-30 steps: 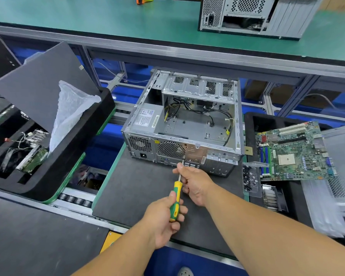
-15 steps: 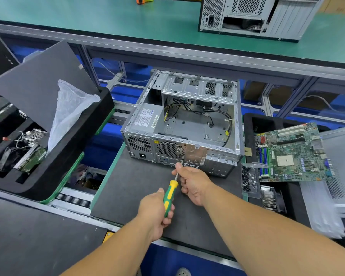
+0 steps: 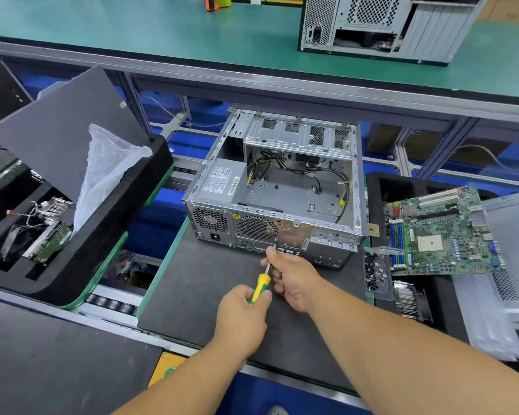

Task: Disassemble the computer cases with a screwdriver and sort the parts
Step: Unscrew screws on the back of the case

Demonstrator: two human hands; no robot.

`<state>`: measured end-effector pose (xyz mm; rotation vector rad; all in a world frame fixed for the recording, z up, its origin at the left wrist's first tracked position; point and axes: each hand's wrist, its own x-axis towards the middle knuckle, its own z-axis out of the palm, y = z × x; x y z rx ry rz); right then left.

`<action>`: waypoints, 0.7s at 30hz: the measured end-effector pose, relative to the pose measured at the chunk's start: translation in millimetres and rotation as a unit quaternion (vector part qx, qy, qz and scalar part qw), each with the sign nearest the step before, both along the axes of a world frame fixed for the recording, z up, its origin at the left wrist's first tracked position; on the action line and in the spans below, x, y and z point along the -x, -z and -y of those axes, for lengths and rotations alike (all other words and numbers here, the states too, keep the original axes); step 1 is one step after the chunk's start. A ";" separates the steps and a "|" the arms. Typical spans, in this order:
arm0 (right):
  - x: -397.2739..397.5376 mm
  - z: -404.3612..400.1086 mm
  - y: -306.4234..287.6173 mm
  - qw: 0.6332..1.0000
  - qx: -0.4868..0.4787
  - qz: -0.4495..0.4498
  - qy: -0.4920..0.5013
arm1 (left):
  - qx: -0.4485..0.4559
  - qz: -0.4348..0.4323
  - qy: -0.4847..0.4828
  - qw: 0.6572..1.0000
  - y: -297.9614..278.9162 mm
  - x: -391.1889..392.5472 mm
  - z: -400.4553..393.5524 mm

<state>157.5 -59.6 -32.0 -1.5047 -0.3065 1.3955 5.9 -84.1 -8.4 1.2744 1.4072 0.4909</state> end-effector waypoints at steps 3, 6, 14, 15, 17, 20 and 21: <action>-2.1 2.0 0.9 1.000 -0.018 -0.022 -0.005 | 0.254 0.189 -0.068 0.946 -10.7 -5.2 -0.3; -2.4 1.8 1.1 1.000 -0.016 -0.026 -0.007 | 0.325 0.226 -0.055 0.917 -14.3 -5.4 1.6; -1.3 1.1 -0.7 1.000 -0.007 -0.005 -0.017 | 0.028 0.006 -0.065 0.997 -3.4 -0.2 1.1; -2.1 1.3 0.1 1.000 -0.011 -0.011 -0.016 | 0.045 0.020 -0.072 0.996 -2.5 0.2 0.4; -3.1 2.4 2.2 0.999 -0.021 -0.019 -0.016 | 0.115 0.072 -0.079 0.988 -1.4 -0.5 0.6; -3.7 3.6 4.8 0.999 -0.032 -0.024 -0.018 | 0.260 0.169 -0.086 0.947 -3.2 -1.2 2.9; -3.9 3.6 5.4 0.999 -0.036 -0.025 -0.016 | 0.305 0.202 -0.088 0.927 -4.1 -1.5 3.7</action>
